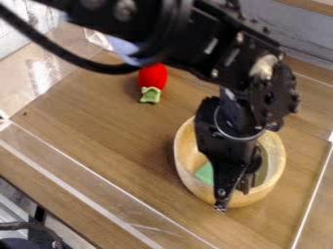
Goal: Remove the green block from the brown bowl and put it on the table
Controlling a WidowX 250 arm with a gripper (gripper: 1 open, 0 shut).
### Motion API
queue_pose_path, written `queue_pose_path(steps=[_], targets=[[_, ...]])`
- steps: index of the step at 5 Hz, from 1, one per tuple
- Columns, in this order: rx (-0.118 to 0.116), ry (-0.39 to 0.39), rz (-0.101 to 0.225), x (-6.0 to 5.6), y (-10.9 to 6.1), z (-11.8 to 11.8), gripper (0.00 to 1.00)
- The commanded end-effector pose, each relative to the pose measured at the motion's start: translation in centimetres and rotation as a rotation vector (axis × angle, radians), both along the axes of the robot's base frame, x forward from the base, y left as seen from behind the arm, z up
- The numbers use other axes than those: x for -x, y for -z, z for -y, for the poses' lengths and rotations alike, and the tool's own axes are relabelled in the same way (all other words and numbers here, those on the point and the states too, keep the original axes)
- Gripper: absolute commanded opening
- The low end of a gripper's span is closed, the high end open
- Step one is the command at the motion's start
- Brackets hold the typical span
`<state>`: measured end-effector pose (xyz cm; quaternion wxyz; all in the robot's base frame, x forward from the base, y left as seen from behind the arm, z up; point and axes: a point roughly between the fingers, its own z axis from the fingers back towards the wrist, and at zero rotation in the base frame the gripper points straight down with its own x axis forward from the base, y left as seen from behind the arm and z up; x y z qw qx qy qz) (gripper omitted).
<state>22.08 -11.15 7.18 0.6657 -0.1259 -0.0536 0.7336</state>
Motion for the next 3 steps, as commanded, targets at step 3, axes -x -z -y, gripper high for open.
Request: queue_pose_path(steps=[3], targets=[[0.016,-0.029,0.063,0.1,2.0,0.1,1.0]])
